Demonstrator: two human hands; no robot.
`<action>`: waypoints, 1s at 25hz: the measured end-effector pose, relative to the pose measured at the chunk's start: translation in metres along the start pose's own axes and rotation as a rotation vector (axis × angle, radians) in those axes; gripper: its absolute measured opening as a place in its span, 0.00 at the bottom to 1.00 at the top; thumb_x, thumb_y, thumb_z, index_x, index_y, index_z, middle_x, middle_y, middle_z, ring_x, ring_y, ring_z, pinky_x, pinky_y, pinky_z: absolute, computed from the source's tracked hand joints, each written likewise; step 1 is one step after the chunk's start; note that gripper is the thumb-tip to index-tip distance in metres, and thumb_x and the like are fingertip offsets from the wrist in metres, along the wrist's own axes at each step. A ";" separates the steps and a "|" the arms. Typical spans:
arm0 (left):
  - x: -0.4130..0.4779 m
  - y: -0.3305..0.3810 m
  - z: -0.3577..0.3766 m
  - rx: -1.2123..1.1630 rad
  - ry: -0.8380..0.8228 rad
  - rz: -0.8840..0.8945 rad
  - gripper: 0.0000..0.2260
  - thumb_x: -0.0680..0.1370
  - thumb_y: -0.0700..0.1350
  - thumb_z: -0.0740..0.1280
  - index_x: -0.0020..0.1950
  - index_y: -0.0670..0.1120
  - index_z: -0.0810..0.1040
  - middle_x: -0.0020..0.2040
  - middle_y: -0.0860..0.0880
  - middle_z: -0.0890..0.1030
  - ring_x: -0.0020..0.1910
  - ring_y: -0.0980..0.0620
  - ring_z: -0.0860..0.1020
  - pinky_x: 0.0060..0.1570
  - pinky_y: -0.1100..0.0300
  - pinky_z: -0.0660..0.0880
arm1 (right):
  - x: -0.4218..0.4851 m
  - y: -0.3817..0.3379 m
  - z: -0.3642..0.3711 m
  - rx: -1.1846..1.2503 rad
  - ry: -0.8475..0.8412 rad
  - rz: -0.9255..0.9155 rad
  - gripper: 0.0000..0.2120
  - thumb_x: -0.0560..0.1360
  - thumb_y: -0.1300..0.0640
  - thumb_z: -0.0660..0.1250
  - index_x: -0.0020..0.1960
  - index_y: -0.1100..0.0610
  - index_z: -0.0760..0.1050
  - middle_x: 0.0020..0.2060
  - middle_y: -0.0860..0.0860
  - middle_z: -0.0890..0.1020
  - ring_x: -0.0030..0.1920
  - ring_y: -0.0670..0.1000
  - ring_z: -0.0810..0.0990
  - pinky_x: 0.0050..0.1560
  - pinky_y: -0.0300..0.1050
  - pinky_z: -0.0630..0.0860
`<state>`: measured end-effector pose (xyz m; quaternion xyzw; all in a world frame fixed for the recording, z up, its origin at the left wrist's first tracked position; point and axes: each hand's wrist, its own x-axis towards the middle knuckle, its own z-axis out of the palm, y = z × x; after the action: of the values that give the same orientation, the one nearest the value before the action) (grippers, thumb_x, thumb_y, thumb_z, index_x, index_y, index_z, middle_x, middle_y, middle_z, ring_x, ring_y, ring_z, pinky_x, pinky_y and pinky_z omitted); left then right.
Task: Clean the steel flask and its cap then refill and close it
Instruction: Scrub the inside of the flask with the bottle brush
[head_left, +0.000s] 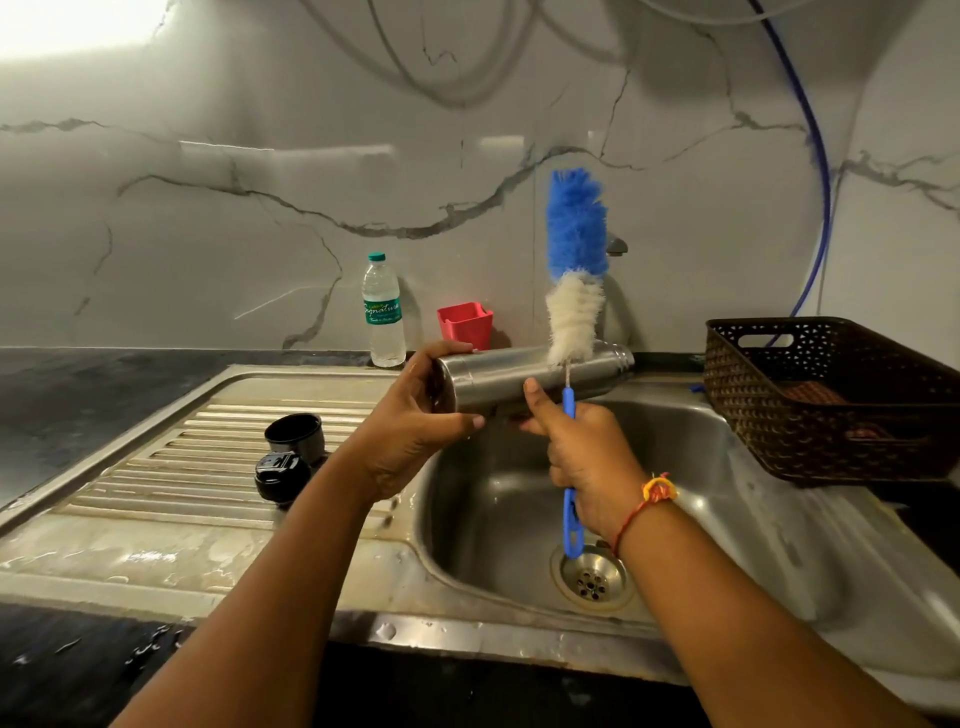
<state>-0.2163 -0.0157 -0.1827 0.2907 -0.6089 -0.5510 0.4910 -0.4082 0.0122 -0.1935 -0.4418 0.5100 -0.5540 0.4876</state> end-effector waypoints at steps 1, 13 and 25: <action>0.000 0.001 0.000 0.056 -0.006 -0.017 0.34 0.66 0.32 0.76 0.67 0.55 0.73 0.69 0.42 0.71 0.67 0.38 0.75 0.56 0.47 0.82 | 0.001 0.002 0.000 0.023 0.002 0.012 0.22 0.74 0.39 0.69 0.50 0.59 0.80 0.43 0.53 0.87 0.21 0.44 0.63 0.21 0.39 0.61; -0.002 -0.001 0.006 0.146 -0.053 0.000 0.30 0.70 0.35 0.77 0.63 0.59 0.72 0.68 0.46 0.70 0.66 0.41 0.75 0.57 0.46 0.81 | 0.001 0.002 0.003 0.195 0.002 0.084 0.20 0.71 0.42 0.73 0.46 0.59 0.76 0.34 0.56 0.80 0.22 0.44 0.61 0.21 0.37 0.59; 0.007 -0.002 -0.009 -0.264 0.368 0.153 0.25 0.75 0.45 0.73 0.71 0.49 0.71 0.67 0.39 0.74 0.62 0.36 0.80 0.57 0.46 0.81 | 0.002 -0.010 0.004 -0.107 -0.005 -0.042 0.22 0.82 0.40 0.53 0.51 0.54 0.79 0.29 0.49 0.71 0.23 0.43 0.64 0.23 0.38 0.61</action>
<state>-0.2106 -0.0262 -0.1834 0.2725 -0.4523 -0.5248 0.6677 -0.4056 0.0095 -0.1836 -0.4792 0.5283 -0.5352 0.4527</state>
